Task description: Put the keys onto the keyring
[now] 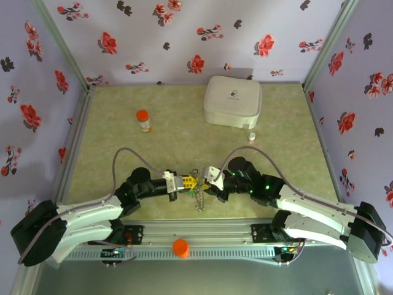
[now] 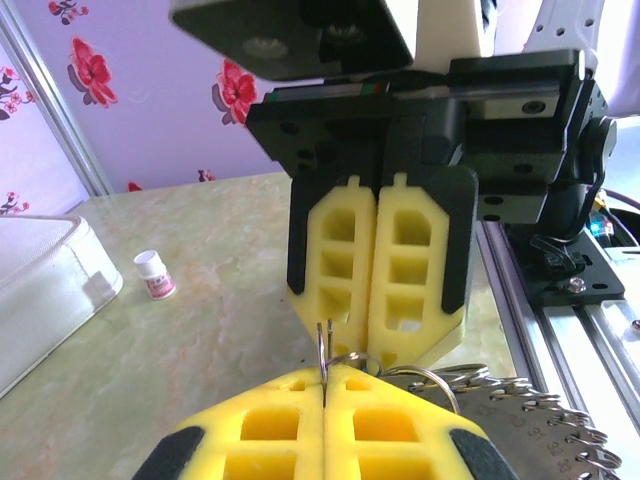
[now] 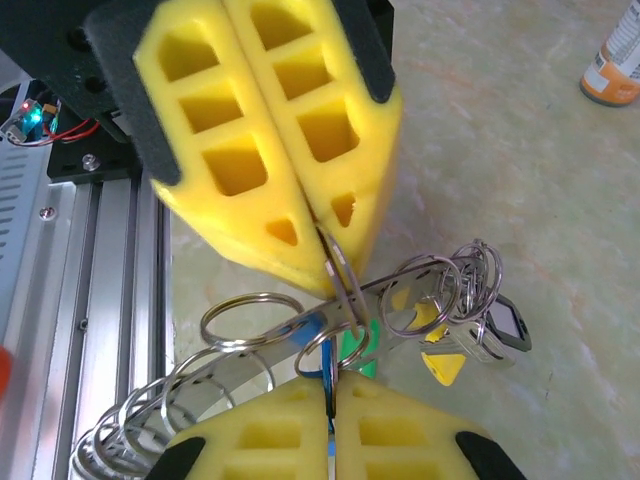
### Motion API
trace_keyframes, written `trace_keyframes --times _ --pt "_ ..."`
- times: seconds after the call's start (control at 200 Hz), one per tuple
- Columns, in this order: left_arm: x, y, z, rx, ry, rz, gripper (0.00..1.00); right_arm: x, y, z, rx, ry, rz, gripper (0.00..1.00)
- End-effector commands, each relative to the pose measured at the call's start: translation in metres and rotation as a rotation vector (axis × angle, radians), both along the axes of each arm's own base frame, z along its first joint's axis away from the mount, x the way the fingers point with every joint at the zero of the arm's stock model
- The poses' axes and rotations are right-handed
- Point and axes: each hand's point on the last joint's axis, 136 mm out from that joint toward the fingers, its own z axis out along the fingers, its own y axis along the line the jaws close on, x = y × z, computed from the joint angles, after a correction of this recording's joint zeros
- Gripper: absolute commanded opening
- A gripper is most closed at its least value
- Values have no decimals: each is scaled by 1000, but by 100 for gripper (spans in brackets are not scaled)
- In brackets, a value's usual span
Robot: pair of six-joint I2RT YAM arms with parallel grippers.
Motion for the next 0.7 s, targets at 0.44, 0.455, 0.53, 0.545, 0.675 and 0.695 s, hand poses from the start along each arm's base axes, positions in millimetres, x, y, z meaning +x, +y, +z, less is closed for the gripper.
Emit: trace_keyframes --times 0.44,0.455,0.53,0.545,0.675,0.695 --pt "6 -6 34 -81 -47 7 0 1 -8 10 -36 -60 3 20" --pt "6 -7 33 -76 -46 8 0 2 -10 11 -39 -65 -2 21" --pt "6 -8 31 -71 -49 7 0 1 -15 16 -48 -86 -5 24" --pt "6 -8 32 -74 -50 5 0 1 -17 16 -55 -86 -4 25" --pt "7 -10 30 -78 -56 4 0 2 -22 24 -61 -120 -12 26" --pt "7 -10 30 -77 -56 4 0 3 -23 26 -55 -126 -17 26"
